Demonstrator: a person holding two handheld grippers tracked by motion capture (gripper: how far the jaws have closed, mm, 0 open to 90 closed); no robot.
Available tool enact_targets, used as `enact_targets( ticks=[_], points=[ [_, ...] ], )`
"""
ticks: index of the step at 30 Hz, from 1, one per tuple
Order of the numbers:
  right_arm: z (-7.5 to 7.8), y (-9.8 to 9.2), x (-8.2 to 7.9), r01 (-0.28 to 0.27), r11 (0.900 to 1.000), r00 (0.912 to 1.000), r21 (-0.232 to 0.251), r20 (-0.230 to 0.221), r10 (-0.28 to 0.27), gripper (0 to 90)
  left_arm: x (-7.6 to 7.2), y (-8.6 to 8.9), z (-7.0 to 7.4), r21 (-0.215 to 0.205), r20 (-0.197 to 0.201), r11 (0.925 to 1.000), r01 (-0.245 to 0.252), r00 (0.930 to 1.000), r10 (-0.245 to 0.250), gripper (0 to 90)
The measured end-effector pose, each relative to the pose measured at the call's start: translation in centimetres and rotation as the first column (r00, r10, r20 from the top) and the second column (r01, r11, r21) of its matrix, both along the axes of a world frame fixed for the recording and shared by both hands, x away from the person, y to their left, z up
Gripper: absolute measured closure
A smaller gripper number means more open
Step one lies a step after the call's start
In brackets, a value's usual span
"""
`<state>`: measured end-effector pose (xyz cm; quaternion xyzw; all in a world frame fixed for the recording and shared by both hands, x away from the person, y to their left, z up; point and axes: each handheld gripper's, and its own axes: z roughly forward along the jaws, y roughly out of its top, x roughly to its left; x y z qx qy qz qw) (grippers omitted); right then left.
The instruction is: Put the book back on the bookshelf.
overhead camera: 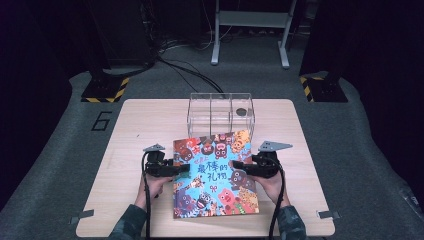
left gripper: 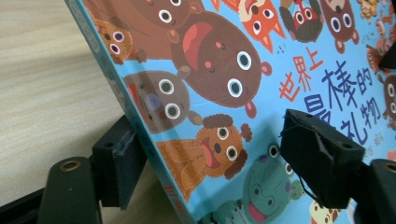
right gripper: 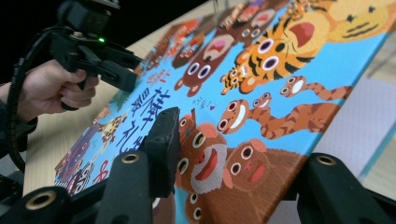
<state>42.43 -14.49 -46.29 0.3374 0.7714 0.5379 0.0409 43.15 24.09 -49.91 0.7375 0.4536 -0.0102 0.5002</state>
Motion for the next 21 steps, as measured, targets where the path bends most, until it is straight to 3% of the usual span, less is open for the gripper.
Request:
enact_targets(
  ticks=[5,7,14,15,16,17,21],
  points=[
    [0.1,0.2,0.2,0.037,0.999,0.9978,-0.019,-0.055,-0.038,50.4,-0.3,0.1,0.6,0.009,0.024,0.9999,-0.004,0.9997,0.003,30.3],
    [0.4,0.4,0.3,0.047,0.998,0.9970,-0.034,-0.060,-0.049,49.5,-0.5,0.3,1.1,0.018,0.052,0.9998,-0.008,0.9986,0.007,32.0],
    [1.0,1.0,0.5,0.072,0.993,0.9943,-0.095,-0.071,-0.079,42.3,-0.8,0.5,1.8,0.022,0.066,0.9997,-0.012,0.9978,0.011,37.6],
    [1.0,1.4,0.5,0.082,0.986,0.9929,-0.147,-0.073,-0.093,37.0,-0.9,0.6,2.1,0.030,0.085,0.9995,-0.012,0.9963,0.010,38.9],
    [1.0,1.5,0.5,0.089,0.983,0.9898,-0.159,-0.096,-0.105,36.7,-1.1,0.6,2.3,0.024,0.082,0.9996,-0.015,0.9966,0.013,39.9],
    [0.9,1.5,0.6,0.087,0.984,0.9912,-0.157,-0.085,-0.101,36.4,-1.1,0.7,2.4,0.025,0.102,0.9996,-0.015,0.9947,0.013,41.2],
    [1.2,1.7,0.5,0.103,0.982,0.9909,-0.158,-0.070,-0.115,35.2,-1.1,0.8,2.8,0.027,0.105,0.9995,-0.017,0.9943,0.014,42.9]
  ],
)
